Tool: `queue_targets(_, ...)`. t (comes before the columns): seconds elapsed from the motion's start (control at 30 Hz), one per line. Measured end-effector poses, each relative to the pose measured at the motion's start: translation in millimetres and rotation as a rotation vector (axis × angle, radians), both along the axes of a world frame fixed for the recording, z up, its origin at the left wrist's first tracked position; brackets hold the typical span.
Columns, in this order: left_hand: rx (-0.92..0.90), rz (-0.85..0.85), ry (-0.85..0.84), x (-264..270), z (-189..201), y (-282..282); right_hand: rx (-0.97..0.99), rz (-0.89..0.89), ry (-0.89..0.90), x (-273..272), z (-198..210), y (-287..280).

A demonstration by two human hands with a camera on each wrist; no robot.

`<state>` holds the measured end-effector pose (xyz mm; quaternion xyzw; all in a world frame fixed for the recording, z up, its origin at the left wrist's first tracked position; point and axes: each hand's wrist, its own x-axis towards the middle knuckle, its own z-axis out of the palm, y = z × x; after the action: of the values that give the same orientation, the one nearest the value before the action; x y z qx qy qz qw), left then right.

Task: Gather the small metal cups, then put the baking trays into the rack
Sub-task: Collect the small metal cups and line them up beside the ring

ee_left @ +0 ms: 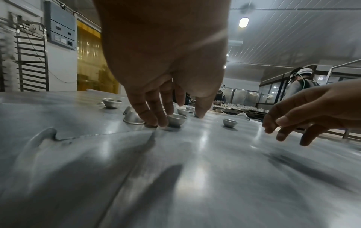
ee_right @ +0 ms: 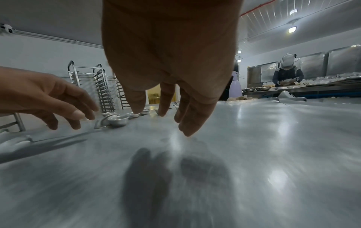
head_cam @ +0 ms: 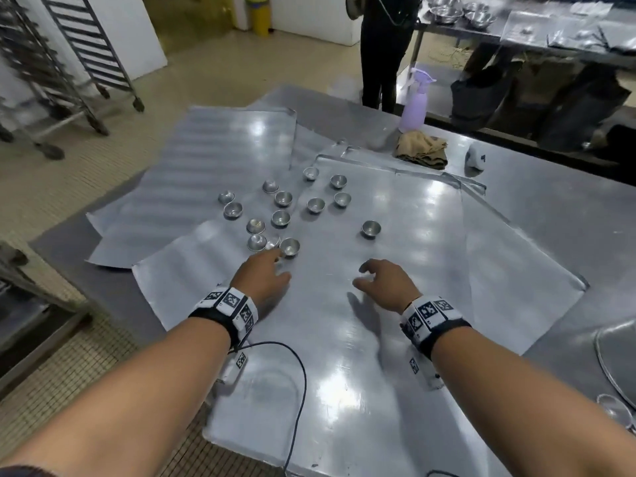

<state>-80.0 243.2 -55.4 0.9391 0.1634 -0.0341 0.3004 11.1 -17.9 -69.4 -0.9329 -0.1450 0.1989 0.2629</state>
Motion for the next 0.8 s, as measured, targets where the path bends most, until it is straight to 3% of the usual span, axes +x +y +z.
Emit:
queue_targets(0.17,0.054,-0.067,-0.027,34.0,-2.3,7.7,-0.013,-0.024,-0.057,41.6,1.8,13.5)
queue_targets(0.43,0.152,-0.133,0.084,73.2,-22.4,15.0,-0.072,-0.07,-0.06,91.1,-7.8,15.1)
queue_targets(0.8,0.116,-0.102,0.075,71.8,-35.6,10.4,-0.11,-0.024,-0.054,136.3,-28.9,22.4)
